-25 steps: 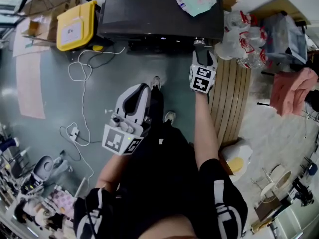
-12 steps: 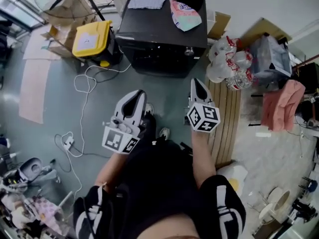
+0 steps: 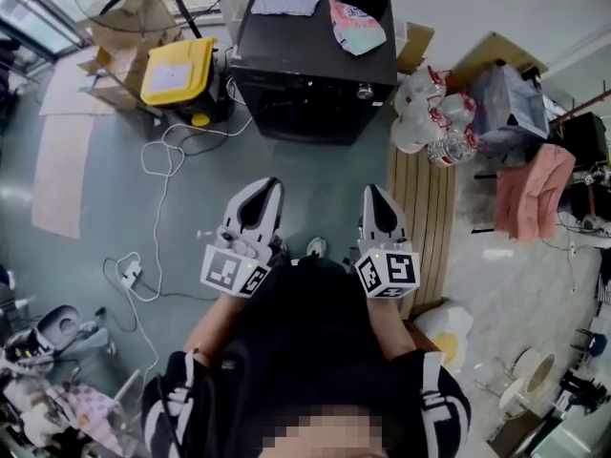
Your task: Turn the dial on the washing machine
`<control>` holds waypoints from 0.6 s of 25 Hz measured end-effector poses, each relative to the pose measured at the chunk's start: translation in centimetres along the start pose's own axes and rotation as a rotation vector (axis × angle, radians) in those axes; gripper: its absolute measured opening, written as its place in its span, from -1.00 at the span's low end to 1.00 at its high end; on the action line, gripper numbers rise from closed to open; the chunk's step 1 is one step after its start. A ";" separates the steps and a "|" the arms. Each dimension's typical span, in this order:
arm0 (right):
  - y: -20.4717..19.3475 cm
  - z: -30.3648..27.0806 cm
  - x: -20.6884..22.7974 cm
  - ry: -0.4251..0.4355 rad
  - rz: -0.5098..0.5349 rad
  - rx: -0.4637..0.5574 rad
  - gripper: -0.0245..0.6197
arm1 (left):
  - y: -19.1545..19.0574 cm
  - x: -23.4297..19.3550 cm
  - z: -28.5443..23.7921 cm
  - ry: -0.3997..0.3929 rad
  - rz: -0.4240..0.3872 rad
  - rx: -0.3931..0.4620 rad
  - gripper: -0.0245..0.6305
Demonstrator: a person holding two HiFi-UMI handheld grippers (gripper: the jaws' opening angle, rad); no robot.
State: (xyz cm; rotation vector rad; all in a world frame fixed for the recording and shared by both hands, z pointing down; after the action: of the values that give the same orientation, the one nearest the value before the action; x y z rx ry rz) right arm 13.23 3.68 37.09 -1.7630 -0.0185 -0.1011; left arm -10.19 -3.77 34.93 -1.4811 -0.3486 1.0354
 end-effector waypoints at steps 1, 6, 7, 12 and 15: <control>0.0 0.3 -0.5 0.001 -0.003 0.000 -0.85 | 0.1 -0.1 0.4 -0.003 -0.002 -0.002 -0.81; 0.1 0.8 -2.2 -0.008 0.001 0.006 -0.85 | 0.8 -0.5 1.5 -0.022 -0.002 -0.002 -0.81; 0.2 0.7 -2.5 -0.009 0.005 0.009 -0.85 | 0.9 -0.6 1.6 -0.026 -0.001 -0.002 -0.81; 0.4 0.4 -3.2 -0.017 0.016 0.014 -0.85 | 1.3 -1.0 1.9 -0.043 0.004 0.001 -0.81; 0.5 0.5 -3.7 -0.020 0.021 0.013 -0.85 | 1.4 -1.0 2.2 -0.047 0.008 0.002 -0.81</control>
State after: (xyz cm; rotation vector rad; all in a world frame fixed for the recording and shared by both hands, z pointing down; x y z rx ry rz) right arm 9.60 4.26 36.23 -1.7512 -0.0152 -0.0681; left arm -12.89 -3.37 34.38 -1.4592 -0.3757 1.0780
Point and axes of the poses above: the fingertips, and each gripper's own axes: z backward along the fingers, x to its right, y out of its top, the point moved 8 cm from there along z, backward along the fingers, and after that the axes turned 8 degrees about z, right-handed, at the moved point
